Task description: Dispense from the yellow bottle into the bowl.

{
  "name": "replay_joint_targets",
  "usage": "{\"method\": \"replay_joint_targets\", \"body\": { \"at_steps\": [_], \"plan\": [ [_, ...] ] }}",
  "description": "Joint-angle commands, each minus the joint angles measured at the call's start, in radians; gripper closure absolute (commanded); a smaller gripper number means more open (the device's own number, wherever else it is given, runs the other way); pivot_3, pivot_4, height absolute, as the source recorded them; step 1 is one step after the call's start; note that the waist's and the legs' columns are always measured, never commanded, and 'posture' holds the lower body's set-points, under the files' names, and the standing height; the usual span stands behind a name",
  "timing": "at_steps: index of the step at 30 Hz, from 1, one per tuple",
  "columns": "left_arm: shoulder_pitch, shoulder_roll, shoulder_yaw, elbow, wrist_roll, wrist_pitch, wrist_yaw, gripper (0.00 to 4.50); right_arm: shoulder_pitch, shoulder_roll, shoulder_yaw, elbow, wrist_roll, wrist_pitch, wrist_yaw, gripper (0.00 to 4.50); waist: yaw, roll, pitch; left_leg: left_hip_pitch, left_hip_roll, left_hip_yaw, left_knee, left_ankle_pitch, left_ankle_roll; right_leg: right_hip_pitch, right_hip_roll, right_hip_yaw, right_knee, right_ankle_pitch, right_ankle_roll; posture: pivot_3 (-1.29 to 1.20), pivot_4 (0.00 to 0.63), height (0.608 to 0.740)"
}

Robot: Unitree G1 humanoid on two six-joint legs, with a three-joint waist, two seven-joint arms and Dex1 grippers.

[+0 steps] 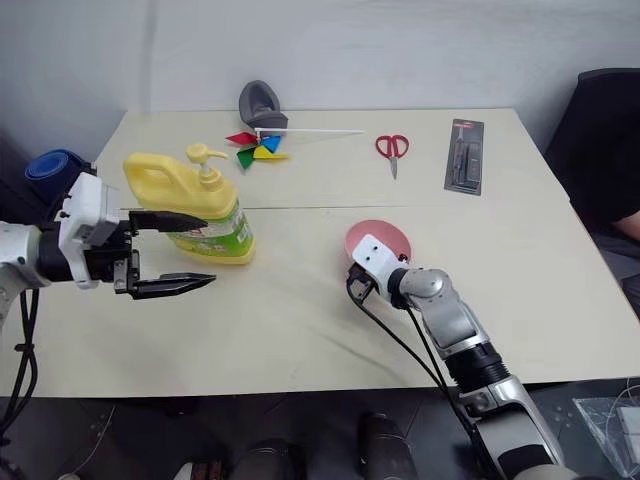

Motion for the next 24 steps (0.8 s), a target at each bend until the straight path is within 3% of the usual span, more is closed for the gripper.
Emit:
{"method": "replay_joint_targets", "body": {
  "at_steps": [1,3,5,9,12,18,24],
  "plan": [
    [-0.053,0.005,0.08,0.021,-0.044,0.026,0.03,0.0,-0.058,-0.004,0.019,-0.037,-0.019,-0.023,0.035,4.49,-0.002,0.0,0.0,0.0,0.0,0.0,0.0,0.0,0.0,0.0,0.0,0.0,0.0,0.0,0.0,0.0,0.15,0.74],
    [-0.119,0.033,0.132,0.076,-0.085,0.071,0.04,0.0,-0.152,0.001,0.044,-0.034,-0.021,-0.039,0.095,4.49,-0.004,-0.001,0.001,0.0,0.0,0.001,0.0,0.0,0.0,-0.001,0.0,0.001,0.001,0.0,0.0,0.0,0.15,0.74],
    [-0.185,0.068,0.176,0.146,-0.105,0.094,0.036,0.41,-0.243,0.006,0.072,-0.001,-0.024,-0.066,0.158,4.5,-0.012,-0.002,0.003,0.0,0.0,0.003,0.001,0.0,0.0,-0.003,0.001,0.002,0.003,0.0,0.0,0.0,0.15,0.74],
    [-0.307,0.137,0.173,0.324,-0.066,0.065,-0.013,1.55,-0.403,0.031,0.111,0.132,-0.025,-0.134,0.268,4.5,-0.017,-0.002,0.003,0.001,0.0,0.003,0.0,0.001,-0.001,-0.003,0.001,0.002,0.003,0.0,0.0,0.0,0.15,0.74],
    [-0.409,0.165,0.077,0.484,0.056,-0.073,-0.07,2.48,-0.535,0.082,0.115,0.297,-0.032,-0.197,0.313,4.5,-0.018,-0.002,0.003,0.0,-0.001,0.003,-0.001,0.001,-0.001,-0.003,0.001,0.0,0.003,0.0,-0.001,0.0,0.15,0.74],
    [-0.65,0.058,-0.067,0.752,0.21,-0.225,-0.083,4.37,-0.72,0.175,0.13,0.582,-0.066,-0.35,0.374,4.5,-0.016,-0.003,0.003,-0.004,-0.001,0.009,0.001,0.002,0.0,-0.004,0.0,-0.01,0.002,0.0,0.0,0.0,0.15,0.74],
    [-0.673,-0.03,-0.095,0.796,0.263,-0.238,-0.063,4.47,-0.819,0.212,0.112,0.713,-0.081,-0.418,0.416,4.5,-0.031,-0.003,0.003,-0.009,-0.001,0.009,0.001,0.002,0.0,-0.008,0.0,-0.013,0.002,0.0,0.0,0.0,0.15,0.74]
  ]
}}
